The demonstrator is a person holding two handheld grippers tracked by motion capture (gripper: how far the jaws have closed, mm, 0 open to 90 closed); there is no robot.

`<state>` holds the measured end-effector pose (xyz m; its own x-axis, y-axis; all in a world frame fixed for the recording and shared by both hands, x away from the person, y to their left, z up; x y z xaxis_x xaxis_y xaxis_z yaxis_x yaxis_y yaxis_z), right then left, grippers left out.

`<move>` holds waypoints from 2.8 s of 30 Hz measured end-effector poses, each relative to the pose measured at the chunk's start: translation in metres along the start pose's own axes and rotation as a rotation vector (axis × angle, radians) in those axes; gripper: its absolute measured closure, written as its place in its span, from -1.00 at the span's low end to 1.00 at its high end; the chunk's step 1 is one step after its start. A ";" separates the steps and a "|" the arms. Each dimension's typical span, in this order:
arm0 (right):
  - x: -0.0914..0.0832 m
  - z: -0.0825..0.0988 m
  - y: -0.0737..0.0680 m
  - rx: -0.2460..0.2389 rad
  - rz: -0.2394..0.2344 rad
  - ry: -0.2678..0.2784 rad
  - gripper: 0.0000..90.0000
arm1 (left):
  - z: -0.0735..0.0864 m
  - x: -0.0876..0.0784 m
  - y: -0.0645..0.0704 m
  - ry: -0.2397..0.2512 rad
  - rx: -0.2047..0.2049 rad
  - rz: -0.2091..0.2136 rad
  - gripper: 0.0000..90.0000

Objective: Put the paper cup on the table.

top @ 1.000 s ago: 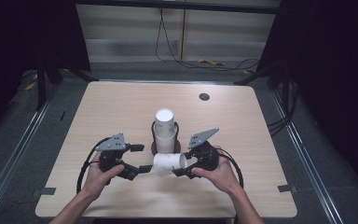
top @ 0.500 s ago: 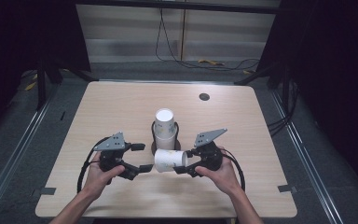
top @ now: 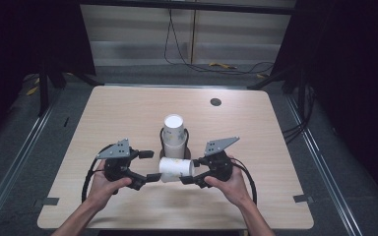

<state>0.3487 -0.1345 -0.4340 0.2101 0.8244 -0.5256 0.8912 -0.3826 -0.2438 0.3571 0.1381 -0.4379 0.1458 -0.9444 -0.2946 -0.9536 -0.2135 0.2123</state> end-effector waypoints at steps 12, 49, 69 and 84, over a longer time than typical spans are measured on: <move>0.001 -0.003 0.006 0.033 -0.032 0.081 -0.17 | 0.003 0.002 -0.004 -0.020 -0.005 0.007 -0.65; 0.008 -0.012 -0.014 -0.013 -0.085 0.153 -0.17 | -0.004 0.006 0.006 0.089 0.019 0.066 -0.62; 0.008 -0.010 -0.015 -0.022 -0.107 0.172 -0.17 | -0.005 0.004 0.008 0.066 0.063 0.094 -0.49; 0.012 -0.008 -0.013 -0.033 -0.063 0.131 -0.34 | -0.006 0.005 0.006 0.064 0.043 0.099 -0.44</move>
<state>0.3423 -0.1162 -0.4308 0.2017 0.8945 -0.3990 0.9166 -0.3160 -0.2450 0.3532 0.1310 -0.4323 0.0659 -0.9747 -0.2135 -0.9745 -0.1089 0.1963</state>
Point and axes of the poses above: each handheld gripper's, and its own axes: x roughly forward along the jaws, z roughly out of its underside, y roughly to its right, the point moved 2 cm from there along x, roughly forward along the jaws, and after that the axes turned 3 degrees about z, right-handed, at the moved point
